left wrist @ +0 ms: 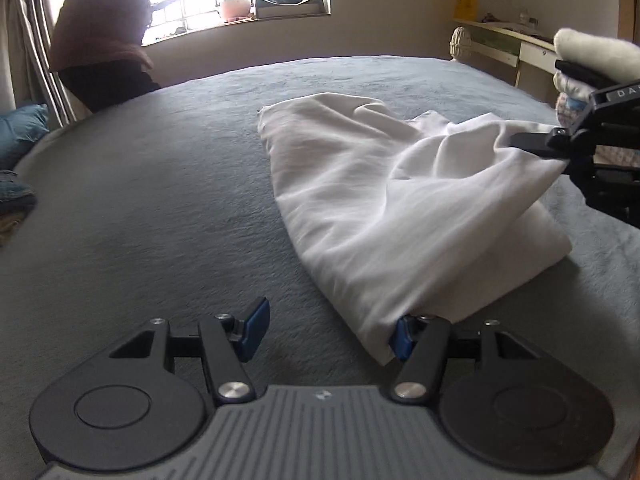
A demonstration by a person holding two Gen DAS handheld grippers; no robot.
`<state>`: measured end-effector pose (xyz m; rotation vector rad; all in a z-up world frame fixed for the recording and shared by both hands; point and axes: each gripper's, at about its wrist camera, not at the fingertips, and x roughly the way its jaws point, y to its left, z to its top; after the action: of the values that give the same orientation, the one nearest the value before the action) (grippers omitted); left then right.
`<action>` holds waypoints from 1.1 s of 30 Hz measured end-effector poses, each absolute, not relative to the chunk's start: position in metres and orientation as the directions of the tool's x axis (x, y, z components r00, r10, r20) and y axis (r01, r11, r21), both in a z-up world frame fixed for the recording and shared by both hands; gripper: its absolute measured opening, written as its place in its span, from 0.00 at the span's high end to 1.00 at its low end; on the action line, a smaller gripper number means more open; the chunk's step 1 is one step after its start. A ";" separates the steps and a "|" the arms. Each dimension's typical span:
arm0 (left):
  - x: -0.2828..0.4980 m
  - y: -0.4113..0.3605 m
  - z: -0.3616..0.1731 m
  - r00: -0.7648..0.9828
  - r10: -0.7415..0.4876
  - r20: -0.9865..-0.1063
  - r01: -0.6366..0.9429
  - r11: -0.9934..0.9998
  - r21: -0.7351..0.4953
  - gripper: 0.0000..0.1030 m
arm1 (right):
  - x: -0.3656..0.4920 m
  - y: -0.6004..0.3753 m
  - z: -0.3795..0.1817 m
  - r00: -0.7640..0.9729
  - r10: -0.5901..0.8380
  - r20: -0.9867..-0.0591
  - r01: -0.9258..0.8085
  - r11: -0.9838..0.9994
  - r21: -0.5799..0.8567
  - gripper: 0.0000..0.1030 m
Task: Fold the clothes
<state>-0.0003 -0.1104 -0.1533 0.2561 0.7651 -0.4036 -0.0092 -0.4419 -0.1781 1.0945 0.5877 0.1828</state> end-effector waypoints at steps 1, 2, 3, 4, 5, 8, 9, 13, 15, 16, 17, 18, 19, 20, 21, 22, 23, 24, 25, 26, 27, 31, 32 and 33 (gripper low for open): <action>0.000 -0.112 -0.154 0.645 -0.251 -0.721 0.443 0.893 0.085 0.42 | -0.011 -0.442 -0.180 0.833 0.418 -0.363 0.148 0.463 0.874 0.99; 0.002 -0.114 -0.155 0.637 -0.247 -0.731 0.444 0.892 0.086 0.43 | -0.013 -0.442 -0.182 0.831 0.415 -0.371 0.155 0.468 0.870 0.99; 0.002 -0.115 -0.157 0.631 -0.243 -0.736 0.446 0.891 0.088 0.43 | -0.015 -0.442 -0.185 0.829 0.411 -0.380 0.163 0.472 0.867 0.99; 0.002 -0.117 -0.158 0.632 -0.239 -0.738 0.449 0.889 0.097 0.43 | -0.017 -0.443 -0.188 0.827 0.407 -0.389 0.172 0.474 0.863 0.99; 0.002 -0.118 -0.158 0.634 -0.236 -0.736 0.453 0.885 0.106 0.43 | -0.019 -0.444 -0.191 0.824 0.401 -0.400 0.183 0.481 0.858 0.99; 0.000 -0.122 -0.159 0.635 -0.236 -0.735 0.470 0.874 0.125 0.44 | -0.025 -0.447 -0.200 0.819 0.384 -0.427 0.214 0.486 0.848 1.00; 0.000 -0.122 -0.160 0.634 -0.237 -0.736 0.475 0.871 0.129 0.44 | -0.027 -0.449 -0.202 0.818 0.379 -0.432 0.221 0.485 0.846 1.00; -0.001 -0.123 -0.162 0.627 -0.241 -0.741 0.483 0.867 0.126 0.44 | -0.032 -0.451 -0.215 0.807 0.366 -0.463 0.257 0.488 0.834 1.00; 0.000 -0.123 -0.162 0.623 -0.244 -0.743 0.485 0.866 0.122 0.44 | -0.033 -0.451 -0.223 0.802 0.365 -0.473 0.268 0.487 0.831 1.00; -0.001 -0.123 -0.163 0.622 -0.246 -0.743 0.487 0.865 0.122 0.44 | -0.034 -0.452 -0.225 0.798 0.366 -0.478 0.273 0.488 0.829 0.99; -0.001 -0.123 -0.163 0.622 -0.247 -0.743 0.490 0.863 0.124 0.44 | -0.034 -0.452 -0.227 0.794 0.366 -0.485 0.280 0.489 0.826 0.99; -0.001 -0.123 -0.163 0.621 -0.248 -0.744 0.492 0.862 0.123 0.44 | -0.034 -0.454 -0.229 0.791 0.369 -0.488 0.286 0.482 0.828 0.98; 0.000 -0.122 -0.163 0.617 -0.250 -0.746 0.495 0.861 0.120 0.44 | -0.035 -0.456 -0.231 0.789 0.374 -0.487 0.291 0.472 0.832 0.97; 0.000 -0.122 -0.163 0.614 -0.254 -0.748 0.497 0.860 0.116 0.43 | -0.036 -0.458 -0.232 0.790 0.375 -0.486 0.292 0.466 0.835 0.96; 0.001 -0.121 -0.163 0.610 -0.259 -0.749 0.498 0.861 0.108 0.43 | -0.037 -0.461 -0.232 0.792 0.373 -0.483 0.292 0.464 0.836 0.95; 0.001 -0.119 -0.162 0.604 -0.266 -0.751 0.501 0.859 0.099 0.43 | -0.039 -0.463 -0.231 0.794 0.371 -0.481 0.290 0.464 0.837 0.95; 0.001 -0.117 -0.162 0.593 -0.278 -0.756 0.514 0.853 0.090 0.43 | -0.040 -0.465 -0.231 0.796 0.368 -0.480 0.288 0.468 0.835 0.95; 0.001 -0.115 -0.161 0.582 -0.289 -0.760 0.526 0.847 0.080 0.43 | -0.041 -0.466 -0.231 0.796 0.368 -0.480 0.284 0.473 0.834 0.95; 0.001 -0.112 -0.160 0.571 -0.301 -0.764 0.537 0.840 0.071 0.42 | -0.041 -0.467 -0.230 0.797 0.367 -0.479 0.279 0.480 0.832 0.95; 0.002 -0.110 -0.160 0.560 -0.312 -0.767 0.549 0.834 0.061 0.42 | -0.041 -0.467 -0.228 0.799 0.364 -0.479 0.275 0.487 0.829 0.95; 0.002 -0.107 -0.159 0.546 -0.325 -0.772 0.561 0.826 0.049 0.41 | -0.042 -0.467 -0.227 0.801 0.361 -0.478 0.271 0.494 0.826 0.95; 0.002 -0.086 -0.147 0.494 -0.389 -0.778 0.591 0.806 -0.029 0.41 | -0.040 -0.464 -0.215 0.805 0.352 -0.478 0.233 0.553 0.800 0.96; 0.001 -0.080 -0.141 0.495 -0.412 -0.765 0.593 0.804 -0.049 0.41 | -0.039 -0.463 -0.212 0.803 0.349 -0.484 0.227 0.572 0.788 0.96; 0.000 -0.075 -0.135 0.498 -0.439 -0.748 0.599 0.798 -0.070 0.41 | -0.037 -0.463 -0.211 0.800 0.347 -0.490 0.223 0.586 0.779 0.96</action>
<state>0.0003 -0.0747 -0.1354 0.2096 0.8392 -0.6332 -0.0375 -0.4629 -0.2111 0.9615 0.6661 0.0792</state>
